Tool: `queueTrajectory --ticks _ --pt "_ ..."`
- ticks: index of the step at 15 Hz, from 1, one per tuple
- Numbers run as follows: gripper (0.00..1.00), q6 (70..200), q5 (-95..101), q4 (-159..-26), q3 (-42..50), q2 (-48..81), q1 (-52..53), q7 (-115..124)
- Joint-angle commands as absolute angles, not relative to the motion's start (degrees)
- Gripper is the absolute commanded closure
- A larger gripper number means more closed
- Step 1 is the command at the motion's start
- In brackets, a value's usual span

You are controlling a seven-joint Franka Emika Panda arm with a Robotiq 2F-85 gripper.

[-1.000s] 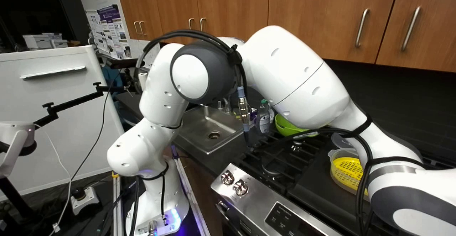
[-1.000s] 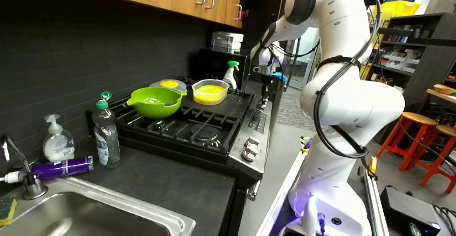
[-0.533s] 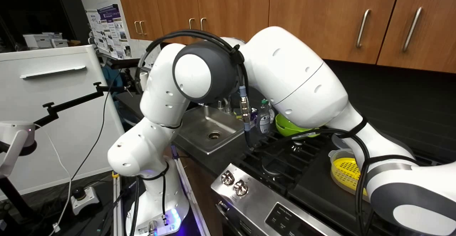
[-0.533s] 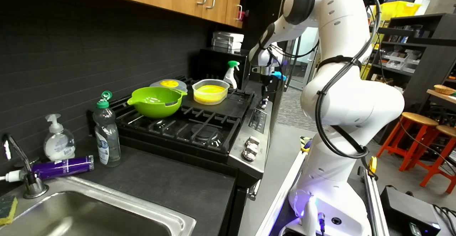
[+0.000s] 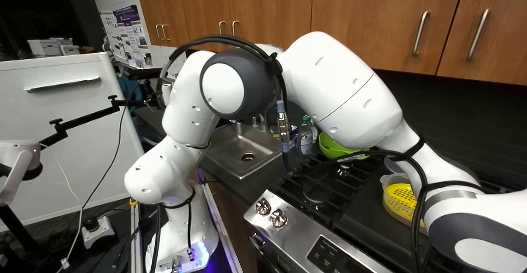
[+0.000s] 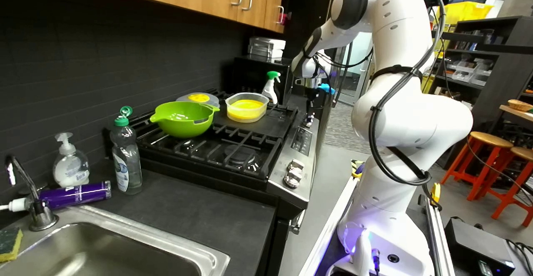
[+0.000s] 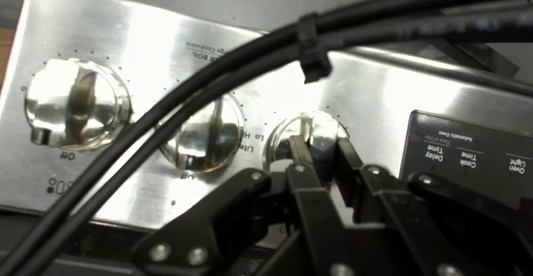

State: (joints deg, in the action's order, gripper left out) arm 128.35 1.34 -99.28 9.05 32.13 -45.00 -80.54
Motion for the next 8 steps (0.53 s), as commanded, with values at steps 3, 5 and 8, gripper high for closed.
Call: queueTrajectory --ticks 3,5,8 --pt "0.95 135.99 5.29 -96.24 11.11 39.67 -46.82 -87.29" --pt "0.95 130.70 0.40 -96.91 8.63 37.93 -48.54 -90.18" --pt "0.95 118.53 -5.51 -94.83 7.44 36.37 -49.56 -88.47"
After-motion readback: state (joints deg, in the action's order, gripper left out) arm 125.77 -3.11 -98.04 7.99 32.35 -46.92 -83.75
